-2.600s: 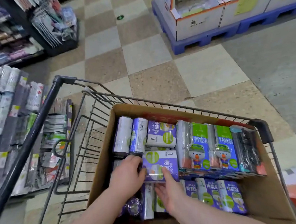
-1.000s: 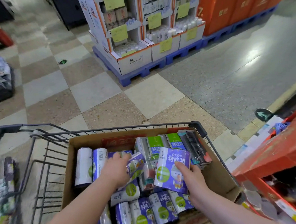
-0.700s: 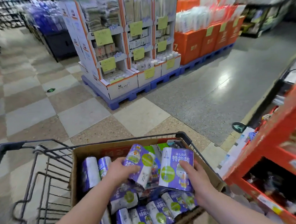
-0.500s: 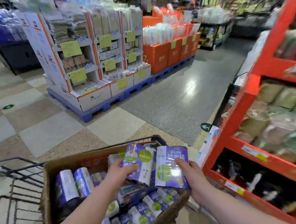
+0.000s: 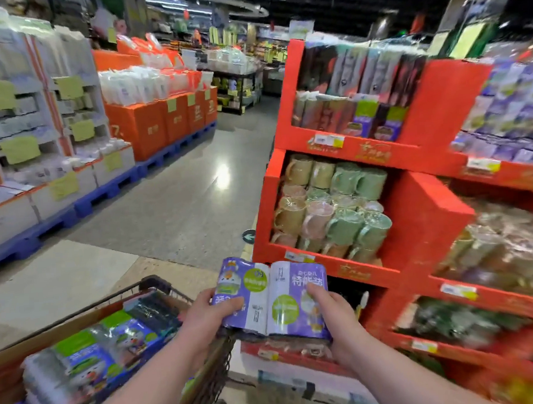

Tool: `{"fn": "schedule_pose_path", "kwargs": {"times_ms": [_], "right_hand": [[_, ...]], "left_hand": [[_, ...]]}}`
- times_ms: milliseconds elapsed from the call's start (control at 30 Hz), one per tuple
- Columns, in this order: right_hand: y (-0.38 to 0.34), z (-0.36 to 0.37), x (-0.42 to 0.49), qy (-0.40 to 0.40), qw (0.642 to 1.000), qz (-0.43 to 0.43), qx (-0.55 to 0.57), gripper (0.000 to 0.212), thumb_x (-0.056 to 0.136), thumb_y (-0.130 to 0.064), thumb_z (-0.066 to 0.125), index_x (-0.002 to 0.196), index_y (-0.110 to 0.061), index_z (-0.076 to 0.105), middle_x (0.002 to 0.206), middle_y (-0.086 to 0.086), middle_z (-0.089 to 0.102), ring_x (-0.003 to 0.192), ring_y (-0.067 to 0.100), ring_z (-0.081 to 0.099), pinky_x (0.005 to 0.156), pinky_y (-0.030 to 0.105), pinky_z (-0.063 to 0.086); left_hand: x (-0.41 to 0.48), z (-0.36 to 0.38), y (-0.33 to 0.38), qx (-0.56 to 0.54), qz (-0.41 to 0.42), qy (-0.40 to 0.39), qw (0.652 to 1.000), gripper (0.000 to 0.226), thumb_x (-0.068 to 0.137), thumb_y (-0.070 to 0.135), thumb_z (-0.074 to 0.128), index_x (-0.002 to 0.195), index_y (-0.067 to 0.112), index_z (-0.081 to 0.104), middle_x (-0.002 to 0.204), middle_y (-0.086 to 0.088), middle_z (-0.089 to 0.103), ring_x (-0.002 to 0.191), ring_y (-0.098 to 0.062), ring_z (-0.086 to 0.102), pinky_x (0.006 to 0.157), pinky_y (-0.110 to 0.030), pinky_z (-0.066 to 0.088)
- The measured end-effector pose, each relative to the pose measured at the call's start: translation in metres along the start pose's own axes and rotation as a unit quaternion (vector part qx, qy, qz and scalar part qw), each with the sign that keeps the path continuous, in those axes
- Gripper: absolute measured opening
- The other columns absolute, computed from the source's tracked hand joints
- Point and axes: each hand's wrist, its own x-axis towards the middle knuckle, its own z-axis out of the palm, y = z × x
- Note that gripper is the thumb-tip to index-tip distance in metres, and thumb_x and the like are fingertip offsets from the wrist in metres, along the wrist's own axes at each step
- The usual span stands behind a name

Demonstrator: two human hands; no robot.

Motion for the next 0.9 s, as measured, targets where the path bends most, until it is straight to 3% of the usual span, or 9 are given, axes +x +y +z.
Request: {"fn": "schedule_pose_path", "kwargs": {"times_ms": [167,233,300,367,467,600,700,800,900], "right_hand": [[-0.013,-0.093,-0.009,0.067,0.997,-0.015,0.027,0.046,0.078,-0.043,0.072,0.110,-0.011,0.064,0.113,0.012,0.069,0.089,0.033,0.071,0.082,0.050,0.057],[-0.016,-0.136,-0.012,0.086,0.995,-0.030,0.049,0.038,0.083,-0.038,0.070,0.108,-0.011,0.061,0.107,0.015,0.071,0.092,0.035,0.070,0.083,0.050,0.057],[-0.020,-0.179,-0.017,0.110,0.991,-0.039,0.057,0.051,0.075,-0.046,0.073,0.111,-0.012,0.060,0.107,0.014,0.071,0.095,0.034,0.069,0.087,0.049,0.056],[-0.024,-0.223,-0.020,0.120,0.990,-0.046,0.065,0.072,0.062,-0.058,0.073,0.117,-0.014,0.059,0.110,0.011,0.070,0.097,0.032,0.068,0.089,0.049,0.055],[-0.029,-0.289,-0.030,0.133,0.986,-0.059,0.079,0.071,0.063,-0.059,0.073,0.114,-0.014,0.056,0.111,0.012,0.069,0.099,0.033,0.068,0.091,0.051,0.053],[-0.036,-0.377,-0.046,0.143,0.983,-0.080,0.082,0.040,0.087,-0.036,0.068,0.115,-0.010,0.058,0.096,0.008,0.074,0.077,0.023,0.072,0.064,0.032,0.058],[-0.042,-0.439,-0.055,0.162,0.978,-0.098,0.089,0.040,0.088,-0.032,0.067,0.118,-0.007,0.060,0.095,0.010,0.074,0.075,0.024,0.073,0.058,0.028,0.057],[-0.052,-0.485,-0.064,0.188,0.971,-0.112,0.096,0.041,0.088,-0.035,0.067,0.118,-0.008,0.058,0.094,0.008,0.073,0.064,0.017,0.070,0.045,0.020,0.050],[-0.059,-0.520,-0.064,0.195,0.969,-0.114,0.105,0.042,0.087,-0.037,0.067,0.117,-0.009,0.059,0.096,0.008,0.073,0.069,0.019,0.070,0.049,0.025,0.052]], "left_hand": [[0.003,0.095,-0.004,0.012,0.004,-0.081,0.997,0.032,0.077,0.009,0.076,0.103,0.009,0.058,0.084,-0.008,0.073,0.059,-0.015,0.068,0.048,-0.022,0.050],[0.002,0.137,-0.007,0.026,0.012,-0.112,0.993,0.047,0.070,0.020,0.081,0.109,0.009,0.058,0.090,-0.009,0.074,0.068,-0.019,0.070,0.054,-0.029,0.054],[-0.001,0.181,-0.009,0.034,0.011,-0.129,0.991,0.065,0.054,0.025,0.082,0.112,0.008,0.058,0.097,-0.012,0.074,0.083,-0.029,0.071,0.071,-0.043,0.057],[-0.008,0.226,-0.013,0.044,0.007,-0.151,0.988,0.059,0.061,0.018,0.082,0.114,0.007,0.059,0.098,-0.013,0.074,0.083,-0.030,0.071,0.069,-0.042,0.058],[-0.020,0.293,-0.019,0.052,0.005,-0.177,0.983,0.046,0.075,0.014,0.079,0.115,0.009,0.058,0.096,-0.010,0.075,0.077,-0.025,0.071,0.062,-0.032,0.055],[-0.033,0.382,-0.032,0.068,0.010,-0.223,0.972,0.056,0.064,0.016,0.081,0.114,0.006,0.060,0.096,-0.009,0.075,0.082,-0.026,0.072,0.074,-0.037,0.056],[-0.046,0.445,-0.043,0.073,0.013,-0.247,0.966,0.034,0.080,0.009,0.073,0.111,0.007,0.060,0.092,-0.008,0.075,0.071,-0.020,0.070,0.061,-0.030,0.054],[-0.055,0.497,-0.047,0.079,0.018,-0.269,0.960,0.039,0.076,0.013,0.076,0.110,0.006,0.061,0.085,-0.007,0.075,0.063,-0.017,0.069,0.052,-0.025,0.050],[-0.059,0.536,-0.045,0.087,0.014,-0.277,0.957,0.037,0.078,0.013,0.075,0.110,0.006,0.059,0.083,-0.007,0.073,0.058,-0.016,0.068,0.047,-0.024,0.049]]}}
